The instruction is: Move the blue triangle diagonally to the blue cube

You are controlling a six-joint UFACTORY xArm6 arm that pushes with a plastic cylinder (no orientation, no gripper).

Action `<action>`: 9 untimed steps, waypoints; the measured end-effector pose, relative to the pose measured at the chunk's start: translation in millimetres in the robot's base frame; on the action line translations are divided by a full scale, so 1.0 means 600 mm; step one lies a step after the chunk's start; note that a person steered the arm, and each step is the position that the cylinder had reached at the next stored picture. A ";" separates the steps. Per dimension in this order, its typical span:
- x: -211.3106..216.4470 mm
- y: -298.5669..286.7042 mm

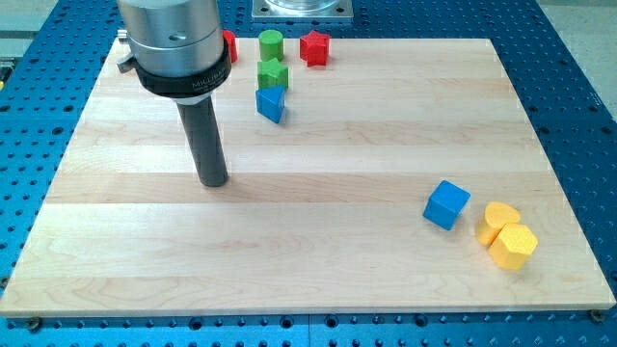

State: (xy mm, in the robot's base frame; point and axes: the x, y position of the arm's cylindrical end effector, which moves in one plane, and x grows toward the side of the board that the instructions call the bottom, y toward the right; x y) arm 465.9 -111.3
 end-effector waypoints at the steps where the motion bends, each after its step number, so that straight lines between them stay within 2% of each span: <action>1: 0.000 0.000; 2: -0.004 -0.004; 3: -0.064 -0.098; 5: -0.160 -0.110; 7: -0.197 0.097; 8: -0.235 0.113; 9: -0.233 0.207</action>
State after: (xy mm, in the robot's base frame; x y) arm 326.0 13.1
